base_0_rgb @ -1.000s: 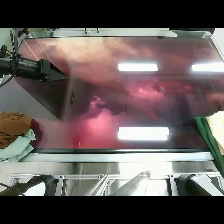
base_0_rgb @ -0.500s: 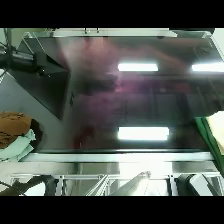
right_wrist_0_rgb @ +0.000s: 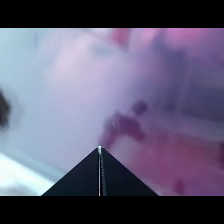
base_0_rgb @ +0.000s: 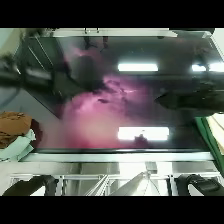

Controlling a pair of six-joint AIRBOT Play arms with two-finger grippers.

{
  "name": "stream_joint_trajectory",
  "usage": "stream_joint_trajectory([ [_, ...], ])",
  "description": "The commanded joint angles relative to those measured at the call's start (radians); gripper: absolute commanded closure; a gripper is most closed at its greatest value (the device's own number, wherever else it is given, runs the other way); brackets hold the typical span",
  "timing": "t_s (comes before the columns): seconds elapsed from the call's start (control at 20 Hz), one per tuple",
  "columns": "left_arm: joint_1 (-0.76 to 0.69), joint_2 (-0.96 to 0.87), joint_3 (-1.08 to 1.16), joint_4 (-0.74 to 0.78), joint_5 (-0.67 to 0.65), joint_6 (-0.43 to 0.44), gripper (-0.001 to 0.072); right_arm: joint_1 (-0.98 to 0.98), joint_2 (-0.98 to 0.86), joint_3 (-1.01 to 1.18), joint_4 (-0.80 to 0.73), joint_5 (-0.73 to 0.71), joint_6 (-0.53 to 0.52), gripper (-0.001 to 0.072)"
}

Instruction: Fold the shirts.

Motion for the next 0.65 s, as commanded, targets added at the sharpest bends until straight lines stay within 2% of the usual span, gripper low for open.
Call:
stream_joint_trajectory([
  [0.0,-0.083,0.160,-0.282,-0.001,0.172,-0.037,0.0696,0.171,-0.023,0.001,-0.100,-0.016,0.037,0.0687],
  [0.25,-0.084,0.242,-0.399,-0.002,0.196,-0.043,0.0696,0.168,-0.028,0.001,-0.101,-0.008,0.036,0.0687],
  [0.6,-0.084,0.284,-0.403,-0.002,0.251,-0.044,0.0697,0.168,-0.028,0.001,-0.101,-0.008,0.036,0.0687],
])
